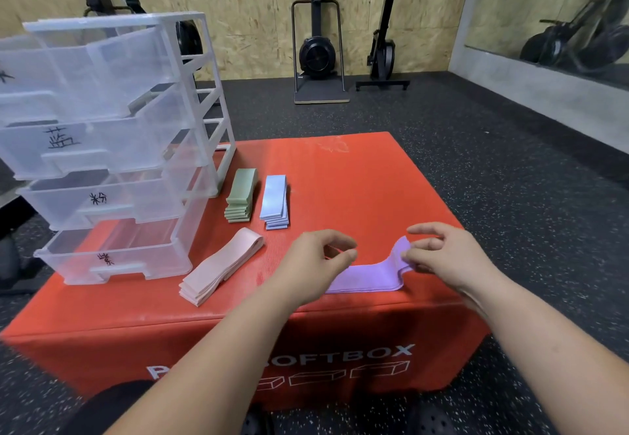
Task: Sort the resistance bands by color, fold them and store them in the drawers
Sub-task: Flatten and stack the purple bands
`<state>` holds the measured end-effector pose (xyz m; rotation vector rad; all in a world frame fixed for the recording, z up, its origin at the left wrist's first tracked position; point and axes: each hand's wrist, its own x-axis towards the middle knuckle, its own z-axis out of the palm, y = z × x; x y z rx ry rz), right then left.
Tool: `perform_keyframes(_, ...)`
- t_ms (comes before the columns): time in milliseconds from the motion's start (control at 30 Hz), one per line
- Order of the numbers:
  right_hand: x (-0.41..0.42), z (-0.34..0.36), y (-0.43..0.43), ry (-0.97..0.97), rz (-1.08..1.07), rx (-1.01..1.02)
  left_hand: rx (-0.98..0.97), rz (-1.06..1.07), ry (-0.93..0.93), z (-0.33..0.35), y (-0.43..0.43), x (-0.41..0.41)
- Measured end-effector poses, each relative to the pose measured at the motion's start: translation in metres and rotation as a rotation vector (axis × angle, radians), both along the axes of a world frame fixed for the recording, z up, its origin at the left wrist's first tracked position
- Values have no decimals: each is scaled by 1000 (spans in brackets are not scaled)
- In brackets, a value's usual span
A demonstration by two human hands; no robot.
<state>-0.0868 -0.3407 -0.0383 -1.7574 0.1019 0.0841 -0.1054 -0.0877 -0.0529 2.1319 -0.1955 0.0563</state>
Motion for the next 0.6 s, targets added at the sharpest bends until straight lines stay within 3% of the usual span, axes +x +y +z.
perform_keyframes(133,-8,-4,28,-83,44,52,-382,1,252,8,-31,-1)
perform_keyframes(267,-11,-12,41,-105,88,72,-523,65,312,6,-40,2)
perform_keyframes(333,-10,-15,41,-115,126,67,-559,137,309,4,-40,4)
perform_keyframes(467,-6,-21,33,-202,227,-139,-540,206,307,4,-40,8)
perform_keyframes(600,0,-25,35,-328,159,-280,-455,230,280,4,-34,12)
